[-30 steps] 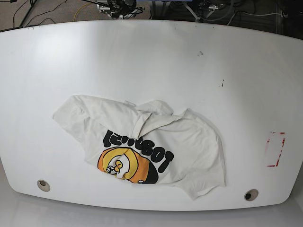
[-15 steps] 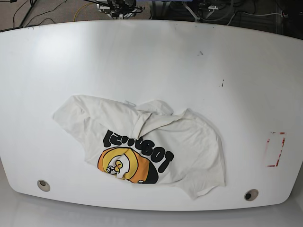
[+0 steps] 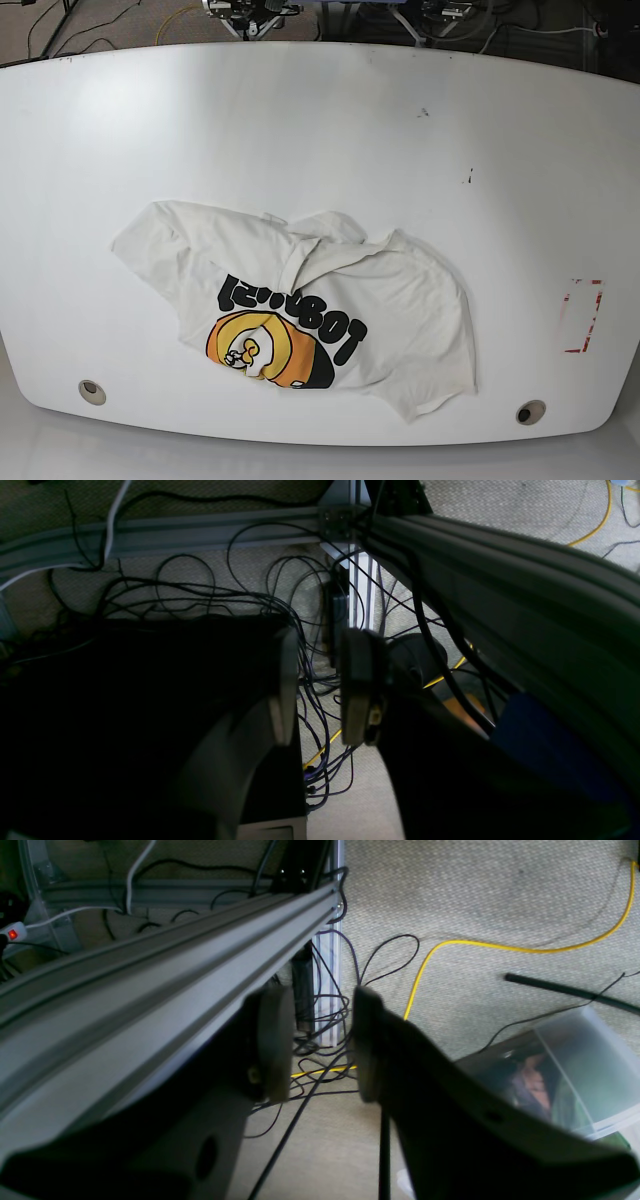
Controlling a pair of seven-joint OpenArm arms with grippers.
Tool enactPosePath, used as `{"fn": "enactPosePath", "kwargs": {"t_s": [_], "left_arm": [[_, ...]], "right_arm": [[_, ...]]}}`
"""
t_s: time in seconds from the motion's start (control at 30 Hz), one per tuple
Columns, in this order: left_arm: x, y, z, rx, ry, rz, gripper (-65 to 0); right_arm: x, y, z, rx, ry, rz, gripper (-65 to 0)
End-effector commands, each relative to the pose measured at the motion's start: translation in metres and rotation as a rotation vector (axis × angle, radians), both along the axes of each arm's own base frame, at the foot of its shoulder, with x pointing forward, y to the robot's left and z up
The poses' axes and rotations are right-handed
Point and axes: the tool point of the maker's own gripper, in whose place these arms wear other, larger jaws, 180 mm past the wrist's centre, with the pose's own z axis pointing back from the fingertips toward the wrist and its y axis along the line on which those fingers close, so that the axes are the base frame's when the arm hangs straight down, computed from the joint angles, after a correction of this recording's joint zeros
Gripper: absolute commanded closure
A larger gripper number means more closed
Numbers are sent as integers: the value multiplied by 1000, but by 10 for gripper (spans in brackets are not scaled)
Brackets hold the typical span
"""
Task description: Layout the t-shirt on the table in an organized manner, then fold the t-shirt properly
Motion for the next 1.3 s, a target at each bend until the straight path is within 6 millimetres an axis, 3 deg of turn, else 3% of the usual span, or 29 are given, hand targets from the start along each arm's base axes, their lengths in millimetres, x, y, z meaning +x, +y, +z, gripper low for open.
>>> {"fn": "enactPosePath", "kwargs": {"t_s": [0.0,0.3,0.47,0.63,0.77,1.1,1.27], "left_arm": [[-1,2,0,3,-2,0,-132],[-1,3,0,4,-2,0,-132],[-10,10,0,14,10,1,-132],[-11,10,0,13,12,1,-132],[-26,11,0,15,32,2,-132],[-34,24,7,47,-35,-5,-132],[-49,28,11,58,-37,-8,-132]], "right_arm": [[2,-1,1,5,-9,-1,-190],[2,-1,1,5,-9,0,-189],[1,-1,1,4,-9,0,-187],[-9,-3,3,-1,-29,-18,-187],[-19,-6,7,-11,-47,-24,-187],[-28,-2,23,-17,-97,-25,-187],[-33,-6,31,-29,-121,-21,-187]]}}
